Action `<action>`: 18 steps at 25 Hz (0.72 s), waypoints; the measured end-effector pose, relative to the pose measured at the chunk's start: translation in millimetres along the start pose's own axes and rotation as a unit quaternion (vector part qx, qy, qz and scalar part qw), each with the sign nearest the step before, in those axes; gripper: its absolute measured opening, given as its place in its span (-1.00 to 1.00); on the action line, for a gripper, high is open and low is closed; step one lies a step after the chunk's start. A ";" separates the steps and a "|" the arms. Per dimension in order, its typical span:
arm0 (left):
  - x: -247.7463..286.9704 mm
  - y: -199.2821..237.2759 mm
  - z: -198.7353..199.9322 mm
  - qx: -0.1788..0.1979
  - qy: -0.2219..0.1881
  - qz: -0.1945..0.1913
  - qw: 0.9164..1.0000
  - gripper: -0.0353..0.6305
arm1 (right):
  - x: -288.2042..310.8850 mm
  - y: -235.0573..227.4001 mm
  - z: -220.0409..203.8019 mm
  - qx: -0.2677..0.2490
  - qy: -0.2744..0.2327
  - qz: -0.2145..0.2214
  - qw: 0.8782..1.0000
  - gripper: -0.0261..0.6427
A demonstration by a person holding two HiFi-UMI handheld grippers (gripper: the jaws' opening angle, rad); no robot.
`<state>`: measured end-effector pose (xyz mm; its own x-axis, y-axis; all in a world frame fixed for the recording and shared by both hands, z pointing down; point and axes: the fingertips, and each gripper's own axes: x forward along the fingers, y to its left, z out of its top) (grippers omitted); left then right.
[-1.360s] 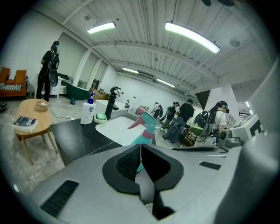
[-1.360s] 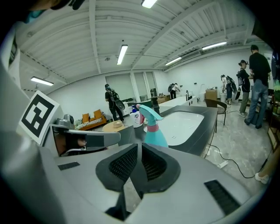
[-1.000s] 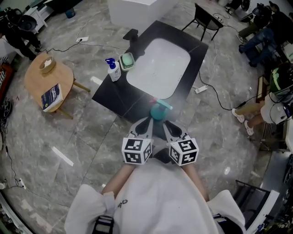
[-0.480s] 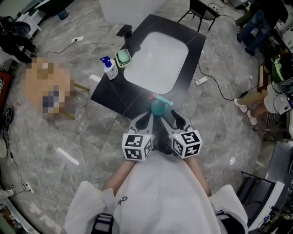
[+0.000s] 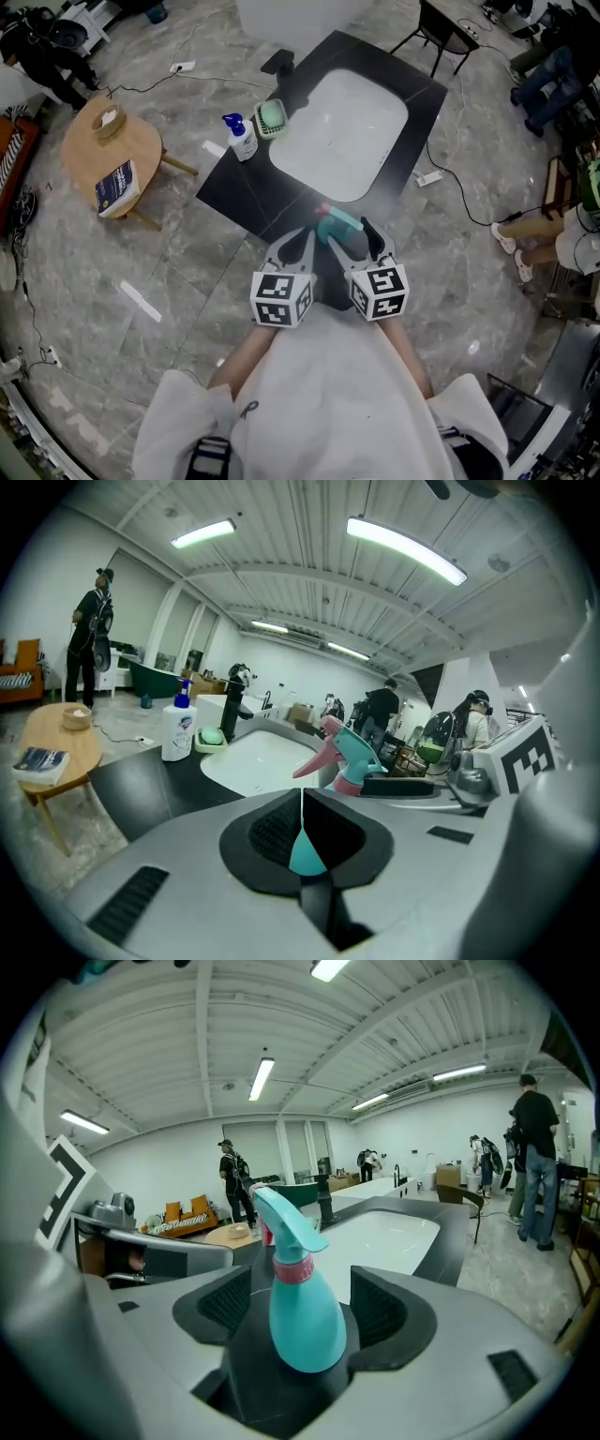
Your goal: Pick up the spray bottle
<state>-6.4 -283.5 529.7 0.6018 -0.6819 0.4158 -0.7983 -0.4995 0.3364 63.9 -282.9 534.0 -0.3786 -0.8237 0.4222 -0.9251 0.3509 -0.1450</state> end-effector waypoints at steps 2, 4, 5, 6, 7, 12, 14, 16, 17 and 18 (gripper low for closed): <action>2.3 3.9 2.7 -0.003 -0.001 0.009 1.000 -0.81 | 6.3 -0.4 0.9 -0.002 0.003 0.010 1.000 0.03; 3.3 6.9 3.0 -0.006 -0.001 0.019 1.000 -0.81 | 11.7 -1.0 0.1 -0.004 0.006 0.019 1.000 0.03; 3.6 8.2 3.2 -0.007 -0.001 0.024 1.000 -0.81 | 14.3 -1.1 -0.5 -0.006 0.008 0.024 1.000 0.03; 3.8 9.7 3.7 -0.008 -0.002 0.028 1.000 -0.81 | 16.8 -0.9 -0.9 -0.009 0.009 0.029 1.000 0.03; 4.0 11.1 4.5 -0.009 -0.003 0.033 0.999 -0.81 | 19.1 -0.5 -0.9 -0.012 0.009 0.034 0.999 0.03; 7.2 12.1 6.4 -0.012 -0.002 0.046 0.999 -0.81 | 25.3 0.0 -0.2 -0.022 0.010 0.054 0.998 0.03; 7.9 12.2 7.2 -0.011 -0.003 0.049 0.999 -0.81 | 29.5 1.9 -0.7 -0.027 0.013 0.061 0.998 0.03; 7.9 13.0 8.0 -0.010 -0.003 0.054 0.998 -0.81 | 33.5 4.4 -2.5 -0.032 0.020 0.069 0.997 0.03; 7.8 13.8 8.4 -0.010 -0.004 0.057 0.998 -0.81 | 35.3 5.5 -3.7 -0.034 0.023 0.074 0.996 0.03; 7.6 14.9 8.7 -0.011 -0.004 0.060 0.998 -0.81 | 37.0 6.5 -4.8 -0.037 0.026 0.077 0.996 0.03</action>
<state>-14.0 -300.8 530.5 0.5011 -0.7409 0.4472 -0.8643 -0.4019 0.3025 44.1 -309.0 552.9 -0.5120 -0.7339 0.4464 -0.8509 0.5046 -0.1463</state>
